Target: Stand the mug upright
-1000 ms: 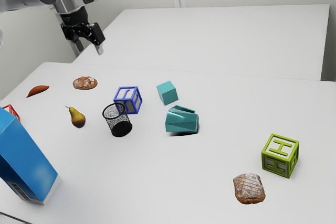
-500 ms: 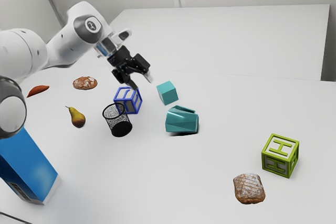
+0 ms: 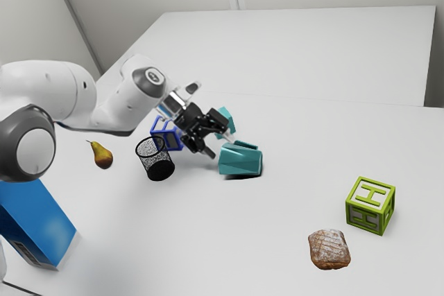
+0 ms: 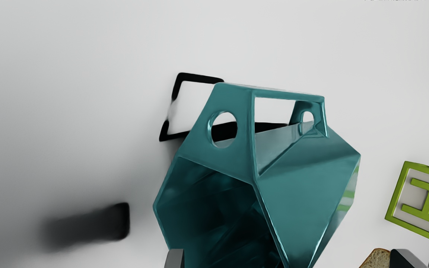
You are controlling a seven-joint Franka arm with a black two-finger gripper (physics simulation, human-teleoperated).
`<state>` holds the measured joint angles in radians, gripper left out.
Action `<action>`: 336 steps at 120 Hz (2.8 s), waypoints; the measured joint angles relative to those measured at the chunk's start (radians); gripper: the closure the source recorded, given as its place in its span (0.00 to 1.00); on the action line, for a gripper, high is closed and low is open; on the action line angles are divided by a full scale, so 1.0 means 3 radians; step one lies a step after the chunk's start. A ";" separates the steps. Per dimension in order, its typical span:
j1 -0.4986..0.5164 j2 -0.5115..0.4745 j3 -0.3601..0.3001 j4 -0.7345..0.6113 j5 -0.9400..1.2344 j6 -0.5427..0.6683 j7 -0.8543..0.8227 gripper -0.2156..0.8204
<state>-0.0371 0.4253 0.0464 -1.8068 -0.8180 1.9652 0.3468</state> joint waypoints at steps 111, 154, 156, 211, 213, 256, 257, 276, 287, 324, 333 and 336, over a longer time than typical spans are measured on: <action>-0.0106 -0.0368 -0.0078 -0.0093 -0.0480 -0.0012 0.0407 0.94; -0.0107 -0.0724 -0.0258 -0.0093 0.1673 0.0015 0.0077 0.95; -0.0109 -0.0725 -0.0269 -0.0097 0.1738 0.0030 0.0058 0.95; -0.0142 -0.0771 -0.0485 -0.0691 0.2711 0.0759 -0.0381 0.95; -0.0145 -0.0769 -0.0485 -0.0700 0.2719 0.0775 -0.0394 0.95; -0.0168 -0.0752 -0.0487 -0.0824 0.2790 0.1012 -0.0567 0.58; -0.0168 -0.0752 -0.0487 -0.0823 0.2790 0.1013 -0.0568 0.57; -0.0216 -0.0839 -0.0490 -0.0802 0.2783 0.0997 -0.0596 0.38; -0.0181 -0.1007 -0.0492 -0.0652 0.2757 0.0831 -0.0604 0.32; -0.0087 -0.1018 -0.0223 0.0530 0.2671 -0.0226 -0.0625 0.23; -0.0075 -0.1000 -0.0105 0.0754 0.2665 -0.0444 -0.0630 0.23; -0.0074 -0.0997 -0.0070 0.0828 0.2666 -0.0515 -0.0632 0.22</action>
<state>-0.0594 0.1262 0.0255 -1.5584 -0.0183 1.8107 0.1571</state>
